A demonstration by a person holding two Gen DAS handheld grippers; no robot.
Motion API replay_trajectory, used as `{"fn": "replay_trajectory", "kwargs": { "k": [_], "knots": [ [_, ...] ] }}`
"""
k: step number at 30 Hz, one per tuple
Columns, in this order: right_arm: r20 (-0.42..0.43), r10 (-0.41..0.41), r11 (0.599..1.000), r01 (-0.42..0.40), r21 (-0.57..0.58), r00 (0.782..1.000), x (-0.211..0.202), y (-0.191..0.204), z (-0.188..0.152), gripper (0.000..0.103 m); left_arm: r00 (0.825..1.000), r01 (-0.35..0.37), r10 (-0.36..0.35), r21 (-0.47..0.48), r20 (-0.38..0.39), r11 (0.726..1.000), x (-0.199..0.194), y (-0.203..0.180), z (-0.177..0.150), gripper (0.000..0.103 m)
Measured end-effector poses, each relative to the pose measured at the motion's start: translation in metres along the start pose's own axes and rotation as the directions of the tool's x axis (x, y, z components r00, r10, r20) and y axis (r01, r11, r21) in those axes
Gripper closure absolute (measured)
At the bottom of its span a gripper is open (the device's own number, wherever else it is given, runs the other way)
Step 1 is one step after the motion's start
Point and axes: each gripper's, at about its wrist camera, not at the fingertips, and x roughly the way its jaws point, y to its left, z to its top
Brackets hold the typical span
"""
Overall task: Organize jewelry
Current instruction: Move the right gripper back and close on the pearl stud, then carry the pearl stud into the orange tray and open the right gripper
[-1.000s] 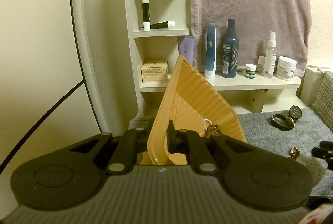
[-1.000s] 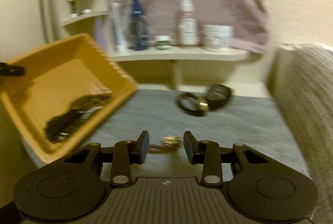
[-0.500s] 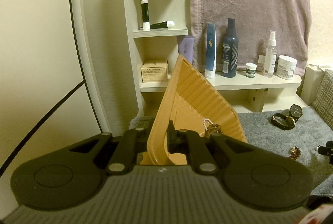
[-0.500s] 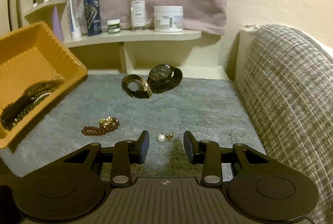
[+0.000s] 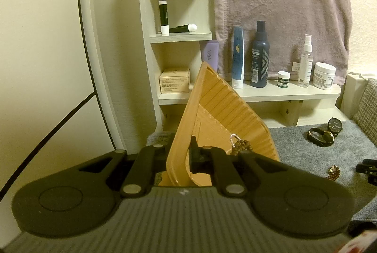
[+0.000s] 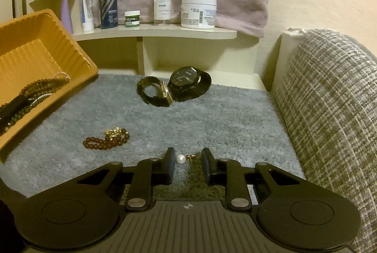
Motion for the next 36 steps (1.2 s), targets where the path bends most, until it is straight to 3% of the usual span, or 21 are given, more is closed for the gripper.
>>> {"fn": "replay_trajectory", "kwargs": {
  "k": [3, 12, 19, 23, 29, 36],
  "knots": [
    [-0.004, 0.003, 1.0, -0.003, -0.009, 1.0, 0.001, 0.001, 0.0, 0.084, 1.0, 0.0, 0.0, 0.0, 0.0, 1.0, 0.0, 0.0, 0.0, 0.095],
    [0.036, -0.003, 0.999, 0.005, -0.048, 0.999, -0.008, 0.009, 0.005, 0.084, 1.0, 0.0, 0.0, 0.0, 0.0, 1.0, 0.0, 0.0, 0.0, 0.095],
    [0.096, 0.117, 0.99, -0.109, -0.083, 0.988, -0.025, 0.043, 0.028, 0.084, 1.0, 0.001, -0.001, 0.0, 0.0, 1.0, 0.0, 0.0, 0.0, 0.095],
    [0.109, 0.249, 0.962, -0.234, -0.139, 0.962, -0.03, 0.08, 0.04, 0.084, 1.0, 0.0, 0.0, -0.002, 0.0, 1.0, 0.0, 0.0, 0.0, 0.095],
    [0.086, 0.416, 0.895, -0.392, -0.211, 0.905, -0.03, 0.133, 0.052, 0.084, 1.0, -0.008, 0.008, -0.005, -0.003, 1.0, 0.0, 0.0, 0.001, 0.095],
    [0.037, 0.501, 0.839, -0.475, -0.266, 0.865, -0.025, 0.162, 0.059, 0.084, 1.0, -0.007, 0.007, -0.006, -0.001, 1.0, 0.0, 0.001, 0.001, 0.095]
  ]
}}
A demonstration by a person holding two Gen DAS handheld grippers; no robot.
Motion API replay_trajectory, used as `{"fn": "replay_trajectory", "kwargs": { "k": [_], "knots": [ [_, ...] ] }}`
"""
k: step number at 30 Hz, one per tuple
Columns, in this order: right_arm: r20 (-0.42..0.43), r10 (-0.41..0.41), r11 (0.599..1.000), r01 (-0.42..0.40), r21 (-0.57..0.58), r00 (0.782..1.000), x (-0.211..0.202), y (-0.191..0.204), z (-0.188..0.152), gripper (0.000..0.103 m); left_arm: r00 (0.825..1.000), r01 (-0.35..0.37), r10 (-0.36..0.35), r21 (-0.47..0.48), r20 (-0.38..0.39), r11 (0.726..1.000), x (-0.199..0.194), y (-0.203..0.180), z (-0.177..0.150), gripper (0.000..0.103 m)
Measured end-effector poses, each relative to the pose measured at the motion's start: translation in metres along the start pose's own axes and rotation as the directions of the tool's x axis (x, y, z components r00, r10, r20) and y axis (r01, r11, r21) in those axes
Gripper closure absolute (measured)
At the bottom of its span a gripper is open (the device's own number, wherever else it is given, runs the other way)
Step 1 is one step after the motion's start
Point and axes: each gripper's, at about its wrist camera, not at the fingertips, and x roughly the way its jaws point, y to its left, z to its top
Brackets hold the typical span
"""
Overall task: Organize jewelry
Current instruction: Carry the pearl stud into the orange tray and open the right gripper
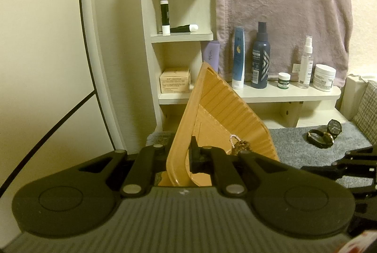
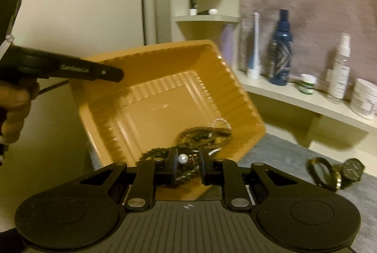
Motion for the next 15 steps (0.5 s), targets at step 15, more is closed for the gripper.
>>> {"fn": "replay_trajectory", "kwargs": {
  "k": [15],
  "knots": [
    [-0.015, 0.095, 0.995, -0.095, 0.032, 0.995, 0.0103, 0.004, 0.0015, 0.064, 1.0, 0.0, 0.0, 0.0, 0.001, 1.0, 0.0003, -0.0008, -0.0005, 0.095]
  ]
}}
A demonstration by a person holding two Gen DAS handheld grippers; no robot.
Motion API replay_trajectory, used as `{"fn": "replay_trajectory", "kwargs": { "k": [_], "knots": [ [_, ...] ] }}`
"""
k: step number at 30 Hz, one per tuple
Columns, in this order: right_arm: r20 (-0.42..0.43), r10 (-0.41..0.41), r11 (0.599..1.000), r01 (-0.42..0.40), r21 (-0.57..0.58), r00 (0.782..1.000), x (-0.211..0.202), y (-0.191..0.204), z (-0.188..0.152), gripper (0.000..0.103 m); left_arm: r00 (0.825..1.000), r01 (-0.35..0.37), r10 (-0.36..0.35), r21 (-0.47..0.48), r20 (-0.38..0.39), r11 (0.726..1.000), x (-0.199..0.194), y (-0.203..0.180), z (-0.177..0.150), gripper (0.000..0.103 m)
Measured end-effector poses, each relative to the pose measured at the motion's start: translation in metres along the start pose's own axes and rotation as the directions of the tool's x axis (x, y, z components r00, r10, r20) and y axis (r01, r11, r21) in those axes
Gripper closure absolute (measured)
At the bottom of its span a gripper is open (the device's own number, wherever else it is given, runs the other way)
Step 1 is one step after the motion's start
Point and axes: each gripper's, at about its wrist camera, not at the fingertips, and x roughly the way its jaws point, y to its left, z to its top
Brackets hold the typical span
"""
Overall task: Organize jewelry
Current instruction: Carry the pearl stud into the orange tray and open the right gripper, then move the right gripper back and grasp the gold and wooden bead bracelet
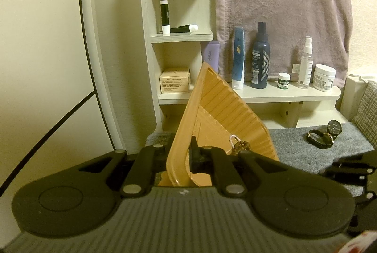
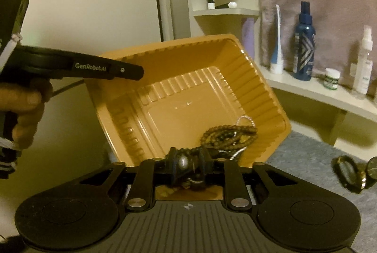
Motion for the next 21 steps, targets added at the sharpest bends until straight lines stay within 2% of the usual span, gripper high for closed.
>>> {"fn": "replay_trajectory", "kwargs": {
  "k": [1, 2, 9, 16, 21],
  "knots": [
    [0.01, -0.009, 1.0, 0.009, 0.005, 1.0, -0.002, -0.001, 0.0, 0.045, 1.0, 0.0, 0.0, 0.0, 0.0, 1.0, 0.0, 0.0, 0.0, 0.095],
    [0.023, -0.02, 1.0, 0.02, 0.014, 1.0, -0.004, -0.002, 0.0, 0.043, 1.0, 0.0, 0.0, 0.0, 0.0, 1.0, 0.0, 0.0, 0.0, 0.095],
    [0.045, -0.132, 0.987, 0.127, 0.101, 0.99, -0.025, -0.025, -0.007, 0.043, 1.0, -0.001, 0.001, 0.001, 0.002, 1.0, -0.001, -0.001, -0.001, 0.095],
    [0.0, -0.312, 0.932, 0.306, 0.197, 0.95, -0.055, -0.058, -0.04, 0.043, 1.0, -0.001, 0.001, 0.001, 0.002, 1.0, -0.001, -0.002, 0.0, 0.095],
    [-0.061, -0.395, 0.884, 0.397, 0.246, 0.917, -0.071, -0.079, -0.063, 0.043, 1.0, -0.001, 0.001, 0.001, 0.003, 1.0, -0.002, -0.002, -0.001, 0.095]
  ]
}}
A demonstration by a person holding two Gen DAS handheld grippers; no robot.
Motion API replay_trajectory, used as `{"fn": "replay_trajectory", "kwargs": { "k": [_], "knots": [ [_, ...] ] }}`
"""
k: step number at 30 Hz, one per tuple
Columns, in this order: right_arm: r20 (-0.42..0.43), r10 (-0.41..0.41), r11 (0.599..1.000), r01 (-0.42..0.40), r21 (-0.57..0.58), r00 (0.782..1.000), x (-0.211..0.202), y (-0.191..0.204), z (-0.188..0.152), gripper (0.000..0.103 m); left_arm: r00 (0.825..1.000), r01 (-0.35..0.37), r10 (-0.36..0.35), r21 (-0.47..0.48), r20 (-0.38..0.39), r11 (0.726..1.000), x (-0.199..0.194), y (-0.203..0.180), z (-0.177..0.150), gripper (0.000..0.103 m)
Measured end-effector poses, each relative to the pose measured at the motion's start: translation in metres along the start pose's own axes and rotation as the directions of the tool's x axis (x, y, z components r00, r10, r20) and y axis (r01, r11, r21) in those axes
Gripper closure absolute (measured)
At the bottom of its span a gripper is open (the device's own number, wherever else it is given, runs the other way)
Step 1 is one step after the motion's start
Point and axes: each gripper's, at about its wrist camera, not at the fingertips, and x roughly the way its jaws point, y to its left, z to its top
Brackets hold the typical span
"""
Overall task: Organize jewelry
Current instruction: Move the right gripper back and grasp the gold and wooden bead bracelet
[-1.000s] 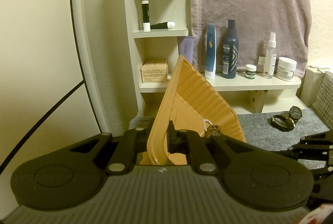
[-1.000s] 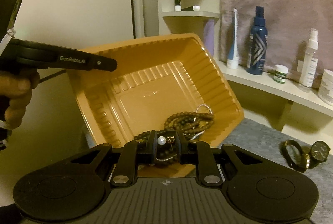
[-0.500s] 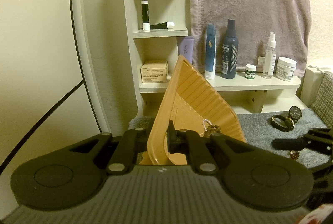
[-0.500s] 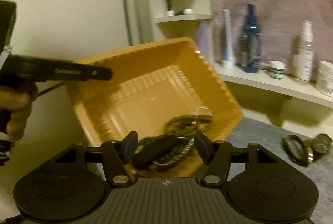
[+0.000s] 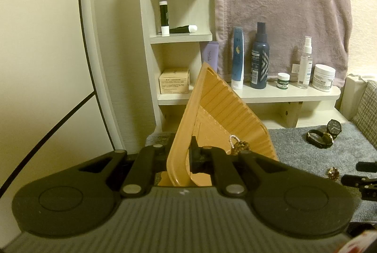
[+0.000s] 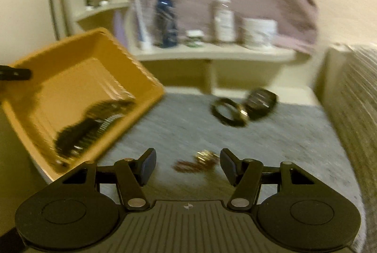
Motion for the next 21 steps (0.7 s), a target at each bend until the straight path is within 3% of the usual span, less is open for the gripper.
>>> {"fn": "replay_trajectory", "kwargs": {
  "k": [9, 21],
  "knots": [
    [-0.025, -0.027, 1.0, 0.027, -0.013, 0.999, 0.009, -0.011, -0.004, 0.044, 1.0, 0.0, 0.0, 0.007, -0.001, 1.0, 0.0, 0.0, 0.001, 0.095],
    [-0.071, -0.052, 0.996, 0.047, -0.07, 0.996, 0.049, -0.006, 0.006, 0.066, 1.0, 0.0, 0.0, 0.011, -0.001, 1.0, 0.0, -0.001, 0.002, 0.095]
  ]
}}
